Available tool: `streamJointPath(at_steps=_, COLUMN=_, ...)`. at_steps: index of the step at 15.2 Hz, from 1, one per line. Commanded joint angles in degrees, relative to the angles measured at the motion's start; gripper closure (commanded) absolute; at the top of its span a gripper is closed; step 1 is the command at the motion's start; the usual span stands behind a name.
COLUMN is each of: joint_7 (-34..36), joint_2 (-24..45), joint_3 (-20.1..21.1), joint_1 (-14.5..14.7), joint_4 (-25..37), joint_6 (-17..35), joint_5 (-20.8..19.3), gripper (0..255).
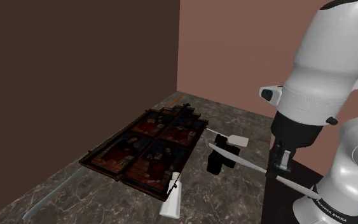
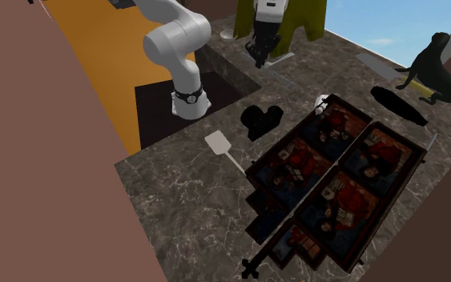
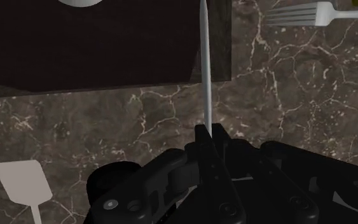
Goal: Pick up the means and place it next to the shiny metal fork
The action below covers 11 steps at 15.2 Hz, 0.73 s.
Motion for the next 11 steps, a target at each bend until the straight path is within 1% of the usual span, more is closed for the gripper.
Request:
streamJointPath(at_steps=1, joint_7=3.1, joint_2=-1.3, joint_3=2.6, joint_1=2.1, joint_4=-0.2, joint_6=-0.7, joint_5=2.5, gripper=255)
streamJointPath(at_steps=5, joint_7=9.2, joint_2=-2.6, joint_3=7.7, joint_1=5.8, joint_4=0.9, joint_6=-2.1, joint_5=7.0, gripper=255)
streamJointPath(at_steps=6, joint_7=11.6, joint_2=-2.7, joint_3=9.8, joint_1=7.1, joint_4=1.6, joint_6=-2.4, joint_5=8.8, gripper=255)
streamJointPath(at_steps=11, joint_7=11.2, joint_2=-2.1, joint_3=11.7, joint_1=7.6, joint_4=-1.6, joint_6=1.4, joint_5=10.6, gripper=255)
